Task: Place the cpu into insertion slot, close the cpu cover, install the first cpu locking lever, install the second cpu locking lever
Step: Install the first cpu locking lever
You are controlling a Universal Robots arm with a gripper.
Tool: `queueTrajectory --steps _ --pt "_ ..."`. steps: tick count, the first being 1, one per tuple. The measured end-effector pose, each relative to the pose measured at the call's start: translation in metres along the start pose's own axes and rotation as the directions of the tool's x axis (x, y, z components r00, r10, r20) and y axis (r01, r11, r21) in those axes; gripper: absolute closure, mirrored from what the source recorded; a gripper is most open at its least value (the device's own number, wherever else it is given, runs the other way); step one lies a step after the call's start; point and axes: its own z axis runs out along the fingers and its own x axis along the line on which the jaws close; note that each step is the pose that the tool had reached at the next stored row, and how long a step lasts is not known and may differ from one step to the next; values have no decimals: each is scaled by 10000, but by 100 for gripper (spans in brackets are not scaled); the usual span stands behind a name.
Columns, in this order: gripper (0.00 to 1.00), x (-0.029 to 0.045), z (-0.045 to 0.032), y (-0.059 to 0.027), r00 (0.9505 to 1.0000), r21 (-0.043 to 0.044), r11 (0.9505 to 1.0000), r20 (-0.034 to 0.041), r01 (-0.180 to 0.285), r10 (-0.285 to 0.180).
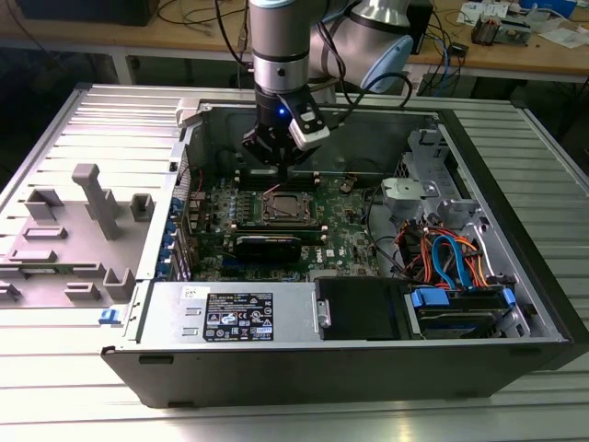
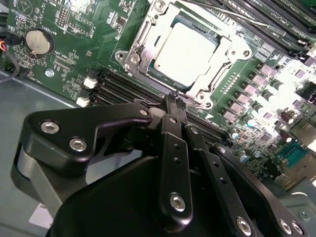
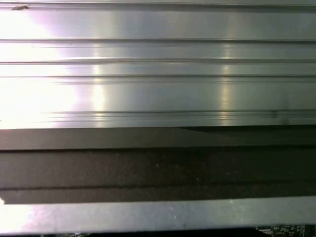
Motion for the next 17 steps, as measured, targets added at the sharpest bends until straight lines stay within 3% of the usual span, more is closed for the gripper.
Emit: queueTrajectory --steps 9,11,15,17 --pt "89 26 -9 35 10000 -2 10000 3 92 -92" --pt "89 -134 78 42 10000 -2 10000 1 96 -96" --pt "89 -203 251 48 10000 -1 10000 1 95 -95" --pt "89 -204 258 48 10000 -1 10000 1 96 -96"
